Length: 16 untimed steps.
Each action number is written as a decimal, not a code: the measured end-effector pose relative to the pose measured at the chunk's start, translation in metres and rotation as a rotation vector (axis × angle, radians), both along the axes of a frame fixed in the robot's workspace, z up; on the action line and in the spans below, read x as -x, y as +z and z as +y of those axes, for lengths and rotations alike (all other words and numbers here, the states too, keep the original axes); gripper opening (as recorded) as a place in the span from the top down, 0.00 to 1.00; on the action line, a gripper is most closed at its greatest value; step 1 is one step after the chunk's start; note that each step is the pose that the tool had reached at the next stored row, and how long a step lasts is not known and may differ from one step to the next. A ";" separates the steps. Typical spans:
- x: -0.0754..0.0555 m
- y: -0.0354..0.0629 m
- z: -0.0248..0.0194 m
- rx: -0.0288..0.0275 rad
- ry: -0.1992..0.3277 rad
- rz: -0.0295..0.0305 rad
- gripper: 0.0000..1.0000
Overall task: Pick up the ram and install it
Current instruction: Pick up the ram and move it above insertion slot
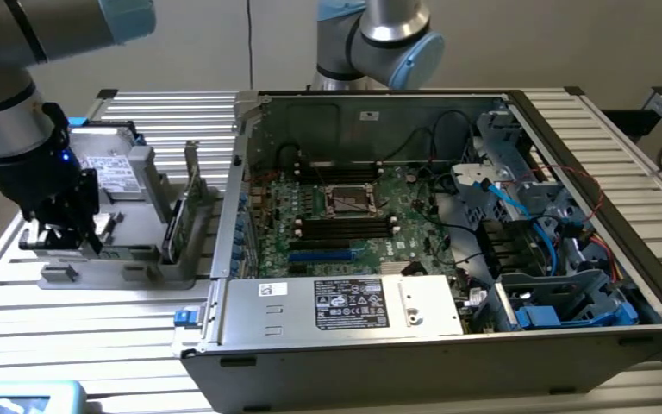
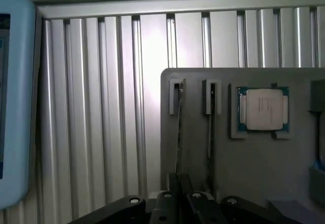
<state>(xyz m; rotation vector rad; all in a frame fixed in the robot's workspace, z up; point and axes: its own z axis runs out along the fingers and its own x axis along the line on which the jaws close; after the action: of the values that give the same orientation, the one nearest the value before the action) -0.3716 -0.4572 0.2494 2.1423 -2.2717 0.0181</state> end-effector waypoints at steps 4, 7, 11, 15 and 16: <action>0.000 0.0184 -0.0004 0.0001 0.010 0.0001 0.86; 0.000 0.0320 -0.0008 0.0001 0.034 0.0001 0.86; -0.001 0.0501 -0.0026 -0.0004 0.059 -0.0001 0.86; -0.007 0.0683 -0.0070 -0.0027 0.065 0.0003 0.86; -0.009 0.0727 -0.0081 -0.0034 0.065 0.0003 0.86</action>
<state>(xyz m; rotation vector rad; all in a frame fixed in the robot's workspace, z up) -0.3628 -0.4653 0.3222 2.2173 -2.2022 0.0148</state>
